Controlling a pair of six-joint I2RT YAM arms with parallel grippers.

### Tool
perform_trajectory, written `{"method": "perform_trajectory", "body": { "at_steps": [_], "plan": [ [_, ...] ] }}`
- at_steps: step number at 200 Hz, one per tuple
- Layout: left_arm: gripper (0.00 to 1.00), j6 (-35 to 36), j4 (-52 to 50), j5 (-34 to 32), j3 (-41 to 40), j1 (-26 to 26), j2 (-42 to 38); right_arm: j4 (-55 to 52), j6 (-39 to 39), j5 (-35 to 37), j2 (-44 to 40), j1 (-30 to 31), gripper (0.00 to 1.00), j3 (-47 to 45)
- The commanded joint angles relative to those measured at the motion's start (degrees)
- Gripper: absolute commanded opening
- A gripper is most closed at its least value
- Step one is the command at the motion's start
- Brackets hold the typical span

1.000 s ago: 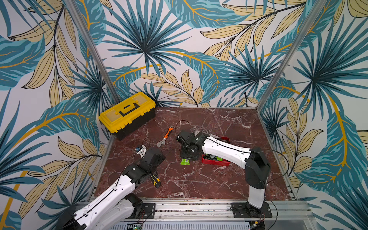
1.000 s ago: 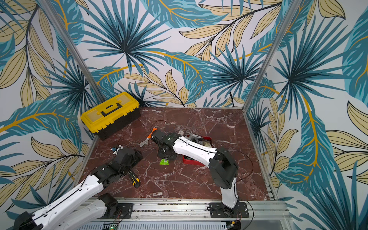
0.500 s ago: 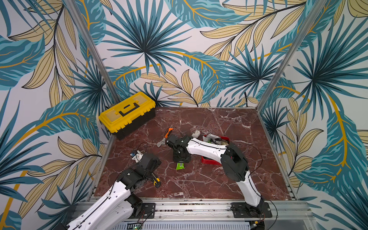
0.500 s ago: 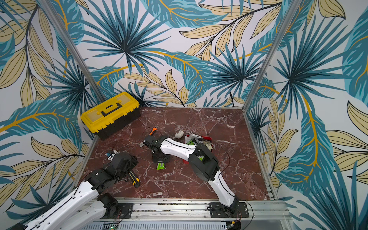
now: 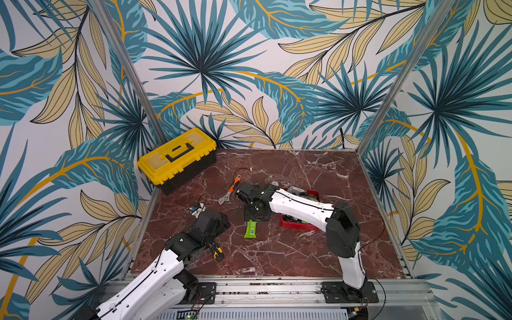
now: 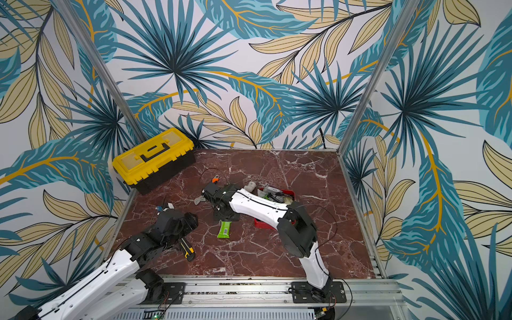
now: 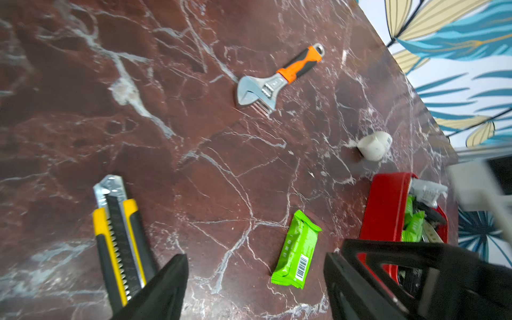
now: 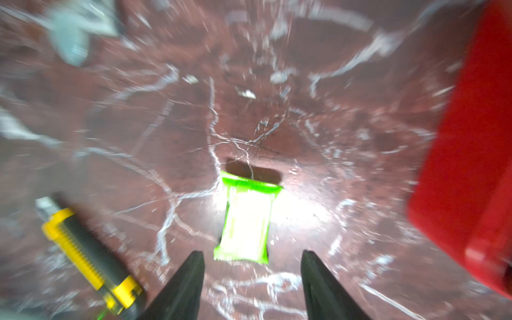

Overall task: Take the cookies out of the storage box
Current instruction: Place the cookie at the center of the board, then pick up the cookie from the storage box.

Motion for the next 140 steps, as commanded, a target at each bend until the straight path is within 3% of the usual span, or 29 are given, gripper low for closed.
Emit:
{"method": "perform_trajectory", "body": {
  "at_steps": [1, 32, 63, 109, 140],
  "plan": [
    [0.81, 7.5, 6.7, 7.0, 5.0, 0.1, 4.2, -2.2, -3.8, 6.4, -8.4, -0.8, 0.61, -4.3],
    [0.79, 11.1, 10.1, 8.4, 10.7, -3.3, 13.5, -2.2, -6.0, 7.7, -17.6, -4.3, 0.61, -11.6],
    [0.78, 16.3, 9.2, 7.7, 20.6, -10.0, 25.0, -2.8, -5.6, 5.0, -26.1, -11.9, 0.61, -18.9],
    [0.80, 34.3, -0.7, 2.3, 39.9, -20.7, 41.9, -4.3, -6.1, 3.8, -39.2, -21.6, 0.61, -27.3],
    [0.84, 46.3, -6.8, 5.2, 51.1, -24.5, 52.1, -7.2, -6.0, 6.9, -45.7, -26.9, 0.61, -30.7]
  ]
}}
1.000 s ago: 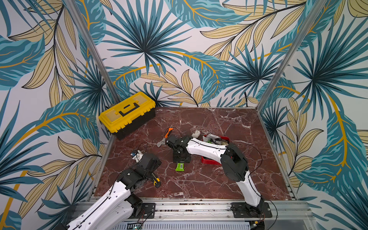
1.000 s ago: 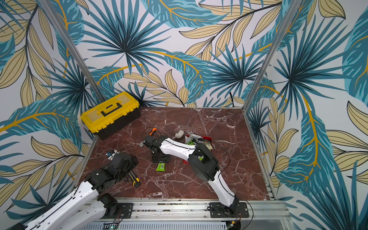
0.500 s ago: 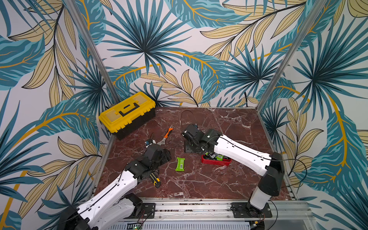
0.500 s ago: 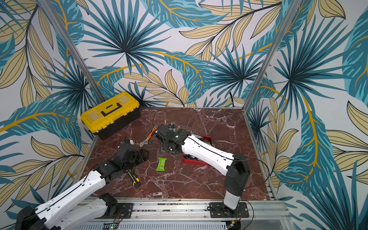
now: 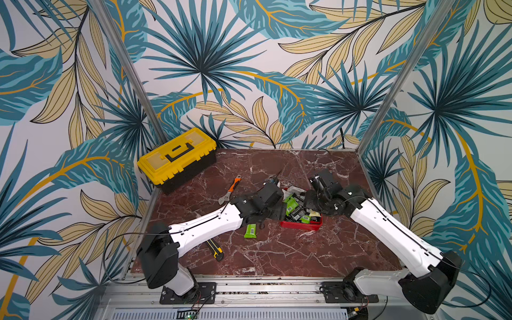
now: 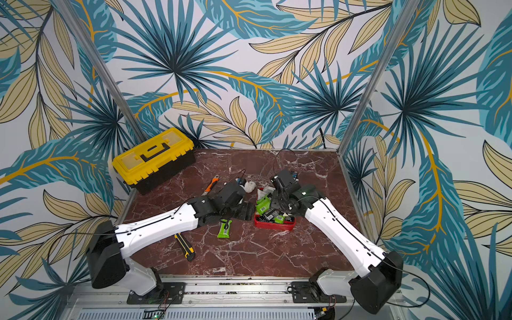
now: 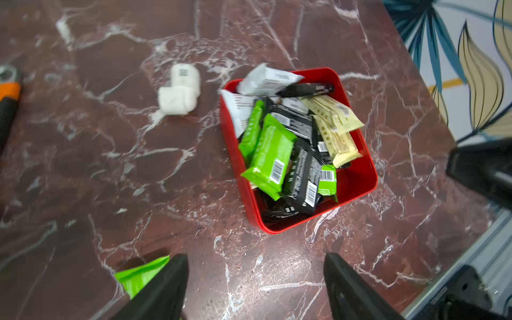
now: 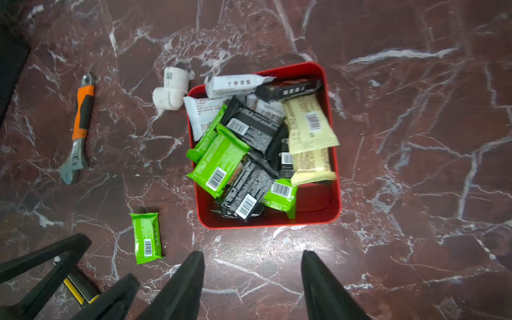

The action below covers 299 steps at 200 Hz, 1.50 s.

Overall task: Take the cookies out of the storage box
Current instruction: Pick up the cookie from the storage box.

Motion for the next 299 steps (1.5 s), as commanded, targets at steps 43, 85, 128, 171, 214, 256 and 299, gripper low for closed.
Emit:
{"method": "perform_trajectory", "body": {
  "at_steps": [43, 85, 128, 171, 214, 256, 299],
  "plan": [
    [0.87, 22.3, -19.6, -1.0, 22.7, -4.1, 17.0, -4.3, -0.2, 4.9, -13.3, -8.6, 0.61, -8.4],
    [0.86, 23.8, -31.3, 0.4, 38.6, -4.2, 28.2, -6.0, 0.1, 6.0, -19.4, -14.5, 0.60, -11.1],
    [0.82, 22.7, -43.2, 0.9, 55.6, -4.2, 39.1, -7.2, 2.5, 9.1, -21.9, -16.1, 0.60, -11.6],
    [0.80, 20.4, -45.2, 1.0, 60.3, -4.2, 43.3, -8.6, 2.5, 10.2, -21.6, -16.3, 0.60, -11.2],
    [0.77, 20.2, -43.2, 0.7, 60.4, -4.4, 45.2, -9.6, 2.3, 10.7, -20.1, -16.3, 0.59, -10.4],
    [0.72, 21.8, -39.0, 1.1, 60.4, -4.4, 46.2, -9.7, 2.4, 10.3, -19.2, -16.3, 0.59, -9.9],
    [0.65, 23.1, -35.7, 0.5, 60.8, -4.3, 47.9, -10.0, 1.9, 10.3, -19.1, -16.3, 0.59, -9.1]
  ]
}}
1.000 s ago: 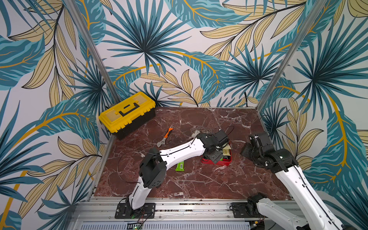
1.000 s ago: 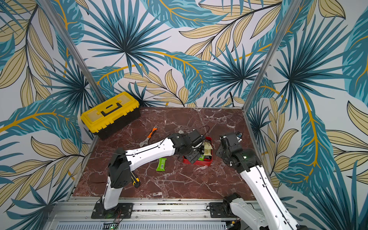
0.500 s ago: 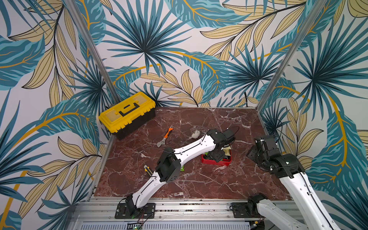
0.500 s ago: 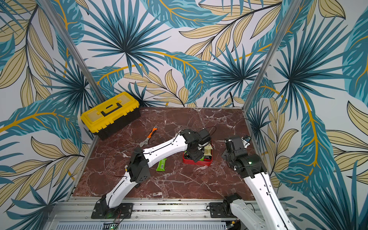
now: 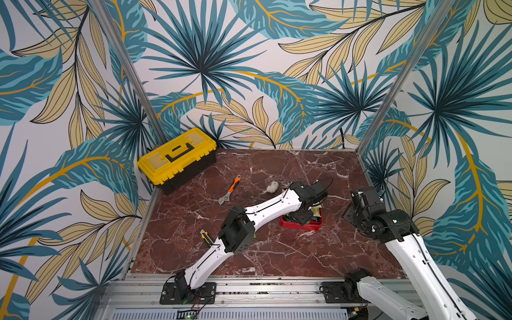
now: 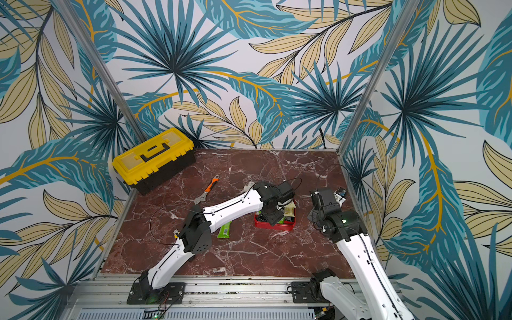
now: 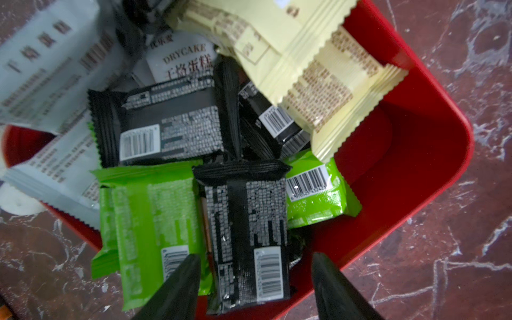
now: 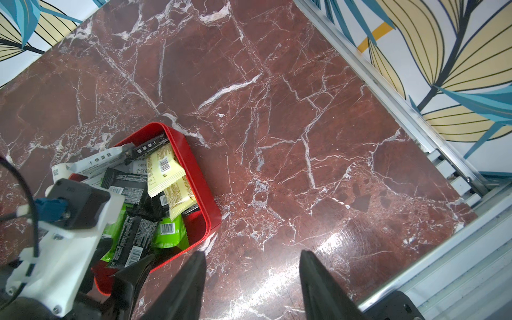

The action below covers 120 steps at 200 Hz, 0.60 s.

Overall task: Take the cookies out of the storage box
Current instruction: Pick up the cookie from the storage box.

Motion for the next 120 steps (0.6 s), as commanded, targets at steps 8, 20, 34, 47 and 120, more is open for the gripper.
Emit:
{"method": "perform_trajectory", "body": {
  "at_steps": [8, 20, 34, 47, 120],
  "plan": [
    [0.64, 1.6, 3.6, -0.6, 3.6, -0.2, 2.3, -1.9, 0.0, 0.9, -0.1, -0.2, 0.59, 1.3],
    [0.62, 1.8, 3.9, -1.1, 3.8, -0.2, 2.8, -2.1, 0.0, 1.1, 0.1, -0.3, 0.59, 1.6],
    [0.61, 2.1, 3.9, -1.5, 4.0, -0.2, 3.3, -2.1, -0.1, 1.2, 0.2, -0.3, 0.59, 1.8],
    [0.61, 2.2, 3.9, -2.3, 4.0, -0.2, 3.7, -2.2, -0.2, 1.2, 0.3, -0.3, 0.59, 2.0],
    [0.55, 2.8, 2.8, -6.2, 4.3, -0.1, 4.6, -2.1, -0.4, 1.5, 1.0, -0.3, 0.59, 2.2]
  ]
}}
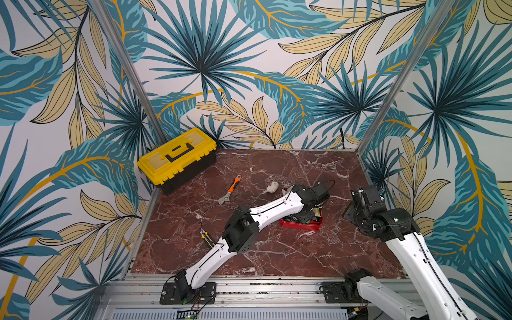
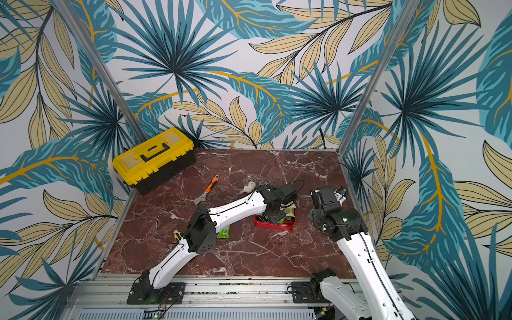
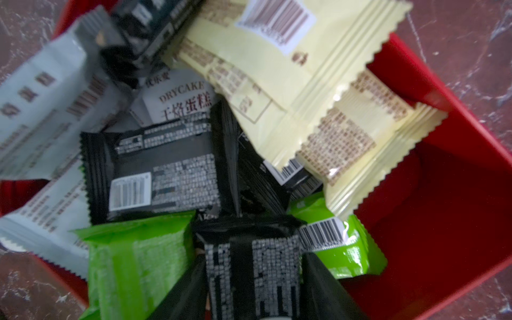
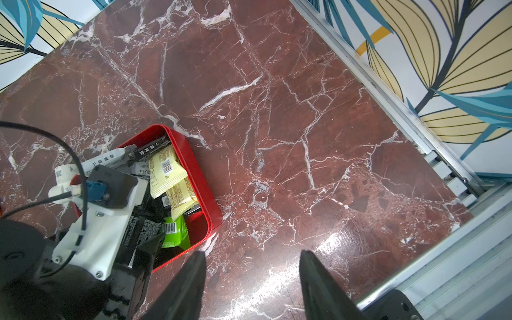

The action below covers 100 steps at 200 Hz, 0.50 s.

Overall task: Take the cookies out of the storage box
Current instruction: Pick up the cookie from the storage box.

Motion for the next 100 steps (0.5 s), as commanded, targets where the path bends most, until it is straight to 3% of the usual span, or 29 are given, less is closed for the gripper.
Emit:
{"method": "perform_trajectory", "body": {
  "at_steps": [1, 39, 100],
  "plan": [
    [0.55, 0.9, -0.5, -2.3, 2.6, -0.1, 1.1, -1.4, -0.4, 1.4, 0.2, -0.3, 0.59, 0.7],
    [0.48, 1.2, 0.0, -2.9, 2.9, -0.3, 0.2, -1.4, -0.1, 1.5, 0.1, -0.3, 0.59, 0.4],
    [0.45, 1.2, 0.7, -3.4, 2.4, -0.8, -1.9, -1.3, 0.0, 1.7, -0.1, -0.3, 0.59, 0.2]
  ]
}}
